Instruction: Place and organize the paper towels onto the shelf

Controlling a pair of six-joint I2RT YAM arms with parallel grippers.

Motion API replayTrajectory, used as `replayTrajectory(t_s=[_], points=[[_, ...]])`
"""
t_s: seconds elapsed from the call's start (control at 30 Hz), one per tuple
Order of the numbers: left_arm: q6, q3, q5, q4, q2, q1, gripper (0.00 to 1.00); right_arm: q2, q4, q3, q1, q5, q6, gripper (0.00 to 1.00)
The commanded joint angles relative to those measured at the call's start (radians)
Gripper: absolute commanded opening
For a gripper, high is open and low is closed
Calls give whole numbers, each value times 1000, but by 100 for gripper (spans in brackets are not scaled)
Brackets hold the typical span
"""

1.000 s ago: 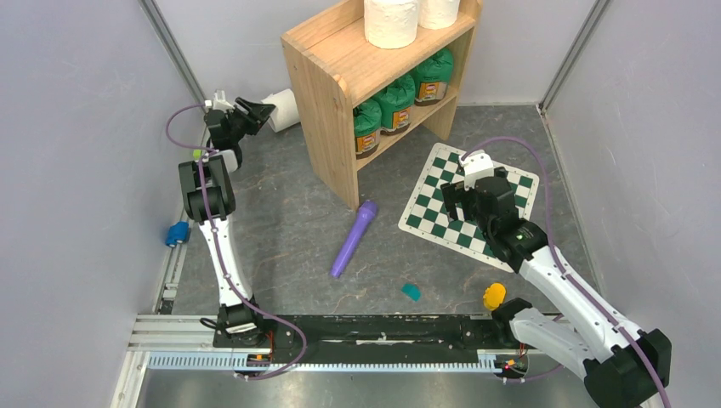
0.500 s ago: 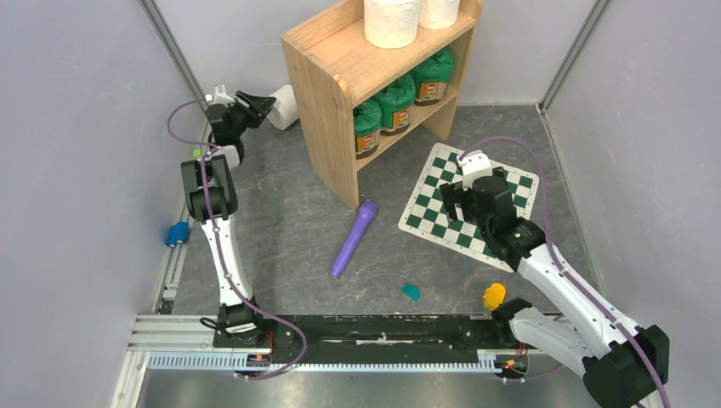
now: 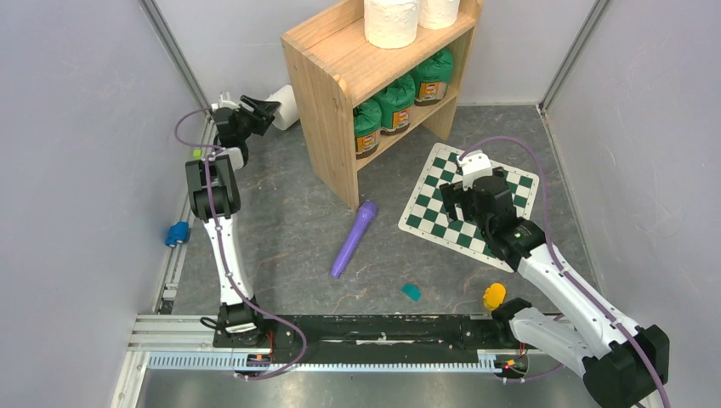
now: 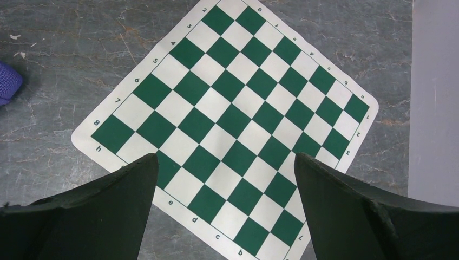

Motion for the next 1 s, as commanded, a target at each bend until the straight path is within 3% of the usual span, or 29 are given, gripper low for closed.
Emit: replayTrajectory(t_s=[0.0, 0.2, 0.4, 0.57, 0.63, 0.8, 0.97], points=[[-84, 31, -15, 43, 35, -10, 77, -14, 26, 39, -1, 14, 10, 98], [-120, 51, -18, 87, 48, -23, 68, -7, 28, 40, 0, 15, 19, 98], [-149, 41, -33, 144, 43, -23, 55, -4, 34, 40, -1, 15, 22, 98], [-184, 9, -46, 230, 37, -19, 36, -5, 38, 42, 0, 11, 21, 98], [-198, -15, -48, 268, 21, -19, 34, -7, 39, 43, 0, 4, 20, 98], [-181, -142, -38, 330, -69, -18, 30, -15, 44, 38, -1, -27, 3, 98], [-175, -368, -37, 426, -202, -9, 26, -37, 69, 20, 0, -71, -26, 98]])
